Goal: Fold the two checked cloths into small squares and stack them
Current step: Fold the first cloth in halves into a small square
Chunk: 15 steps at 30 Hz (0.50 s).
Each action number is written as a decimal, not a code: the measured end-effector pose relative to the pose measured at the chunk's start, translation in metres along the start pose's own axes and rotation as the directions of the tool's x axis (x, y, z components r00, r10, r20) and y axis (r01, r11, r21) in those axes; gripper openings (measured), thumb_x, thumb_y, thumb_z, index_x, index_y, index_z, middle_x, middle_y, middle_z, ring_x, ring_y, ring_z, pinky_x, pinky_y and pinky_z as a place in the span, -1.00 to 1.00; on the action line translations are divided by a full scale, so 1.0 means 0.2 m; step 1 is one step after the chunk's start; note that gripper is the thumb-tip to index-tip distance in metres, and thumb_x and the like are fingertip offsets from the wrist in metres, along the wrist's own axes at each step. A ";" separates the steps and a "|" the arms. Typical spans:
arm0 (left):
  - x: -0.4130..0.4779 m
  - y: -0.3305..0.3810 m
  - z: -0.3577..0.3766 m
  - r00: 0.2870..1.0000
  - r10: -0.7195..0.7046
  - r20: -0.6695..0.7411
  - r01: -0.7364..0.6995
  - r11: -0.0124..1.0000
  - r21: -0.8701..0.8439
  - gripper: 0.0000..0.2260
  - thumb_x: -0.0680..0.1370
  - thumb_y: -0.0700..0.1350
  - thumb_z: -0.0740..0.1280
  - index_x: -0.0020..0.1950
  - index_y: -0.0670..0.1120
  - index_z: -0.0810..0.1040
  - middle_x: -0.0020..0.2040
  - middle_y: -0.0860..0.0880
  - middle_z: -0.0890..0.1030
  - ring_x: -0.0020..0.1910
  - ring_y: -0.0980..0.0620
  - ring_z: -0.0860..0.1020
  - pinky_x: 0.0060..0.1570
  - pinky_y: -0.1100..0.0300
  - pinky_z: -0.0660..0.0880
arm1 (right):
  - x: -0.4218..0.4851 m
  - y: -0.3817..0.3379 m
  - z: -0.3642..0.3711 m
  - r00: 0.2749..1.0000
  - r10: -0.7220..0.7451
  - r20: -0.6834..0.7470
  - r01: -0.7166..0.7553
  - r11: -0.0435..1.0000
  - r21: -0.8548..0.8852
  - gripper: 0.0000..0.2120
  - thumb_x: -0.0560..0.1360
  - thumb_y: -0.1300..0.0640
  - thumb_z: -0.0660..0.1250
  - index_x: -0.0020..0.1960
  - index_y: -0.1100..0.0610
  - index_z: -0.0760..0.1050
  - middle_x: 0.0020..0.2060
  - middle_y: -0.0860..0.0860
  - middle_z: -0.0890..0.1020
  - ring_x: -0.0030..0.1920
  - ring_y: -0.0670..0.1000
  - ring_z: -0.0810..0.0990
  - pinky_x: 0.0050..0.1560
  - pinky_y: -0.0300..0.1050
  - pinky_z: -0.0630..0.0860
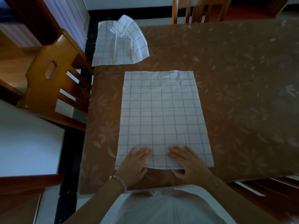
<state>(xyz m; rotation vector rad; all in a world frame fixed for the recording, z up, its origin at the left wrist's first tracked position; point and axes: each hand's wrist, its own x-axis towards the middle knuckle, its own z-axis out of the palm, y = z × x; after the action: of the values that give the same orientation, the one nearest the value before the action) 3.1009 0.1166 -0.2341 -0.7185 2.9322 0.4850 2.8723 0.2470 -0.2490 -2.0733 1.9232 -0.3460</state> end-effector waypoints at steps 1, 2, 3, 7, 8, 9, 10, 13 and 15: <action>0.00 0.00 0.00 1.000 -0.013 -0.004 0.013 1.000 -0.016 -0.48 0.34 -0.06 0.11 0.30 -0.07 0.44 0.27 0.06 0.52 0.30 0.09 0.44 0.27 -0.11 0.35 | 0.00 0.00 0.00 1.000 0.002 0.001 -0.002 1.000 -0.007 -0.42 0.39 -0.14 0.23 0.38 -0.01 0.34 0.39 -0.08 0.37 0.42 -0.09 0.23 0.40 0.02 0.09; 0.00 0.00 0.00 1.000 -0.012 -0.011 0.012 1.000 -0.020 -0.48 0.34 -0.06 0.12 0.30 -0.06 0.43 0.26 0.07 0.52 0.29 0.09 0.45 0.25 -0.10 0.39 | 0.00 0.00 0.00 1.000 0.003 0.000 -0.003 1.000 -0.013 -0.42 0.39 -0.16 0.23 0.38 -0.02 0.34 0.39 -0.09 0.37 0.42 -0.09 0.23 0.40 0.01 0.08; 0.00 -0.01 0.01 1.000 -0.003 -0.015 0.002 1.000 -0.018 -0.49 0.35 -0.06 0.14 0.30 -0.06 0.42 0.27 0.07 0.52 0.29 0.09 0.44 0.23 -0.10 0.41 | 0.00 0.00 0.00 1.000 0.003 -0.003 -0.003 1.000 -0.017 -0.42 0.39 -0.16 0.23 0.38 -0.02 0.34 0.39 -0.09 0.37 0.42 -0.09 0.23 0.40 0.00 0.07; -0.02 -0.03 0.01 0.998 0.055 -0.023 -0.055 0.999 0.004 -0.49 0.36 -0.07 0.21 0.32 -0.07 0.38 0.32 0.02 0.48 0.34 0.08 0.35 0.32 -0.03 0.28 | 0.00 0.00 0.00 1.000 -0.010 -0.008 0.009 0.999 -0.036 -0.43 0.37 -0.05 0.23 0.37 0.00 0.36 0.39 -0.08 0.38 0.42 -0.09 0.22 0.40 0.00 0.08; -0.02 -0.03 0.01 0.998 0.064 -0.020 -0.064 0.998 0.012 -0.49 0.36 -0.06 0.17 0.33 -0.08 0.37 0.34 0.01 0.47 0.35 0.07 0.32 0.31 -0.02 0.23 | 0.00 0.00 0.00 1.000 -0.014 0.001 0.014 0.999 -0.044 -0.43 0.36 -0.03 0.22 0.37 0.00 0.35 0.39 -0.08 0.38 0.42 -0.09 0.22 0.40 0.00 0.08; -0.03 -0.03 0.01 0.997 0.070 -0.012 -0.070 0.997 0.017 -0.49 0.37 -0.06 0.15 0.34 -0.08 0.36 0.35 0.00 0.46 0.36 0.07 0.30 0.30 -0.01 0.20 | 0.00 0.01 0.00 1.000 -0.017 0.010 0.018 0.999 -0.050 -0.42 0.36 -0.03 0.22 0.38 0.00 0.35 0.39 -0.08 0.37 0.42 -0.09 0.22 0.40 0.01 0.08; -0.03 -0.03 0.02 0.997 0.071 -0.002 -0.071 0.997 0.021 -0.49 0.38 -0.06 0.14 0.34 -0.08 0.36 0.36 0.00 0.45 0.37 0.07 0.29 0.29 0.00 0.18 | 0.00 0.01 0.00 1.000 -0.018 0.017 0.019 0.998 -0.053 -0.42 0.36 -0.04 0.22 0.38 0.00 0.35 0.40 -0.08 0.37 0.43 -0.09 0.21 0.40 0.01 0.08; -0.04 -0.03 0.03 0.999 0.042 -0.006 -0.042 0.999 0.002 -0.59 0.52 -0.06 0.09 0.34 -0.05 0.42 0.37 0.02 0.43 0.39 0.09 0.26 0.34 0.03 0.11 | 0.00 0.00 -0.01 1.000 -0.008 0.020 0.009 0.999 -0.047 -0.41 0.38 -0.13 0.23 0.38 0.00 0.35 0.40 -0.07 0.36 0.43 -0.08 0.23 0.39 0.03 0.09; -0.03 -0.02 0.03 1.000 -0.006 -0.018 0.005 0.999 -0.047 -0.60 0.64 -0.02 -0.06 0.31 -0.03 0.47 0.35 0.04 0.45 0.38 0.12 0.30 0.37 0.09 0.07 | 0.00 0.00 -0.01 1.000 -0.004 0.027 0.005 0.999 -0.054 -0.40 0.39 -0.20 0.23 0.38 0.00 0.35 0.40 -0.07 0.36 0.43 -0.07 0.23 0.38 0.05 0.10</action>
<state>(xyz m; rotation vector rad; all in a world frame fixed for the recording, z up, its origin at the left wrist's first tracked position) 3.1089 0.1174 -0.2403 -0.7405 2.9440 0.5513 2.8722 0.2468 -0.2475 -2.1053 1.9332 -0.2688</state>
